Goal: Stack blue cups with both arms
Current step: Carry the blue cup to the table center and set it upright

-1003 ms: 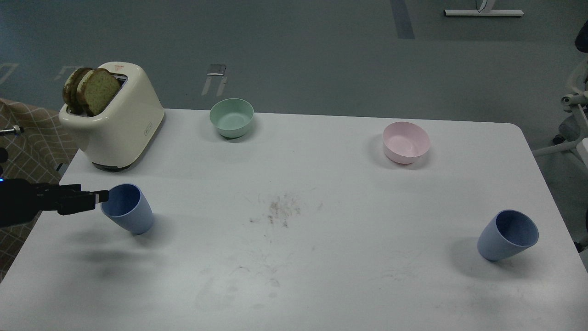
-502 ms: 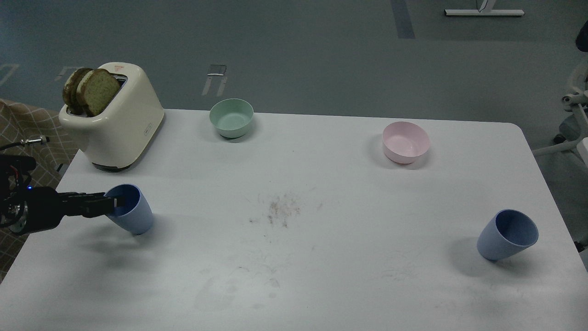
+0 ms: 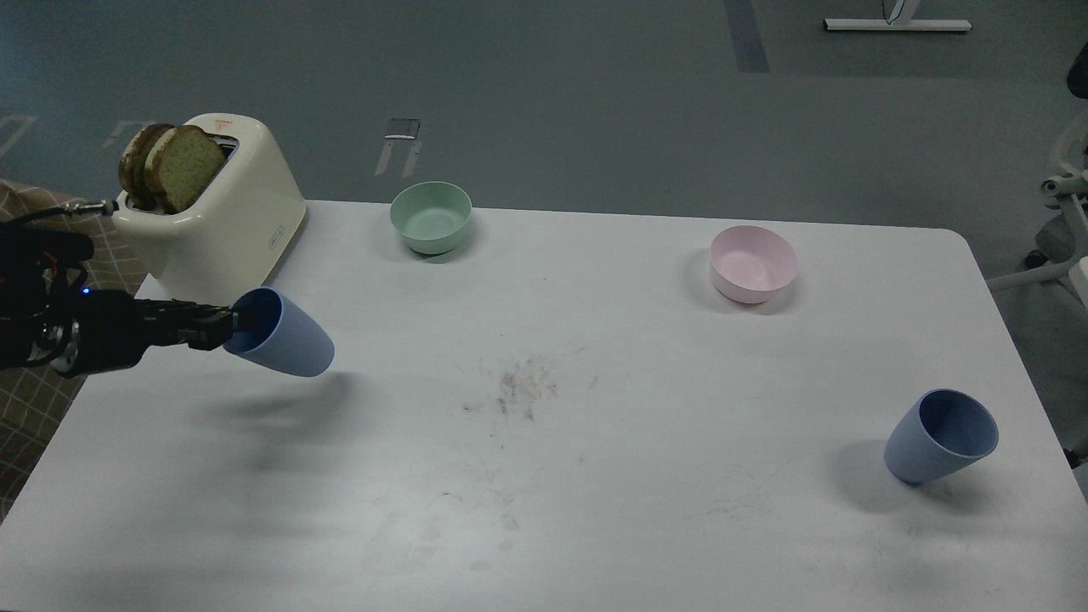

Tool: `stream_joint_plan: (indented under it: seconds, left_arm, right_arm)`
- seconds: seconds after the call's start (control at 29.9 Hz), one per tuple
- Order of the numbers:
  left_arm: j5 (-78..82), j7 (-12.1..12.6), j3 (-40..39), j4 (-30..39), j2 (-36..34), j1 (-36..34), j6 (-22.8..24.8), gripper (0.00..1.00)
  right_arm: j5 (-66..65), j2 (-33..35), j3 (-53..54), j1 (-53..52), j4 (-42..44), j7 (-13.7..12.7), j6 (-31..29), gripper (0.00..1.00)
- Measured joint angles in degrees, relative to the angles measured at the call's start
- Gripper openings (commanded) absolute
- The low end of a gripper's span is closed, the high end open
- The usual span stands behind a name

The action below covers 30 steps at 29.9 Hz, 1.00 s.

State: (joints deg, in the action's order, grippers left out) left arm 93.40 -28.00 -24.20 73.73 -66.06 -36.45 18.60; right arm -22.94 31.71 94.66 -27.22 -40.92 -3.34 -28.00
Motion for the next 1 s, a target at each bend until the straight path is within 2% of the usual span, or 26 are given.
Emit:
stream_joint_plan:
  seconds: [0.1, 0.17, 0.27, 0.33, 0.4, 0.57, 0.67, 0.84, 1.0]
  left_arm:
    - [3.1, 0.0, 0.0, 3.1, 1.6, -6.5, 5.7, 0.0]
    - [4.6, 0.0, 0.0, 4.4, 6.5, -11.0, 8.3, 0.0]
    - [6.1, 0.2, 0.1, 4.7, 12.8, -14.9, 9.3, 0.0]
    - [8.2, 1.4, 0.1, 4.5, 17.3, -16.7, 9.4, 0.0]
    - [11.2, 2.4, 0.2, 4.3, 21.9, -17.5, 9.4, 0.0]
    - [18.2, 2.8, 3.5, 2.8, 29.3, -17.8, 9.4, 0.0]
    - [20.8, 3.0, 5.8, 2.2, 31.6, -17.8, 9.4, 0.0]
    - [23.6, 4.6, 7.5, -0.6, 35.3, -17.3, 9.4, 0.0]
    - [24.0, 5.2, 7.9, -1.9, 36.4, -16.9, 9.4, 0.0]
  right_arm:
    - [0.0, 0.2, 1.4, 1.1, 0.0, 0.0, 0.0, 1.0]
    - [0.0, 0.5, 2.1, 1.7, 0.0, 0.0, 0.0, 1.0]
    - [0.0, 0.8, 2.8, 2.1, -0.1, 0.0, 0.0, 1.0]
    - [0.0, 0.9, 3.4, 2.5, -0.1, 0.0, 0.0, 1.0]
    - [0.0, 1.2, 4.1, 2.8, -0.1, 0.0, 0.0, 1.0]
    - [0.0, 1.2, 4.6, 3.0, -0.1, 0.0, 0.0, 1.0]
    - [0.0, 1.2, 4.7, 3.0, -0.2, 0.0, 0.0, 1.0]
    - [0.0, 1.2, 4.8, 3.2, -0.3, 0.0, 0.0, 1.0]
    - [0.0, 1.2, 4.8, 3.4, -0.3, 0.0, 0.0, 1.0]
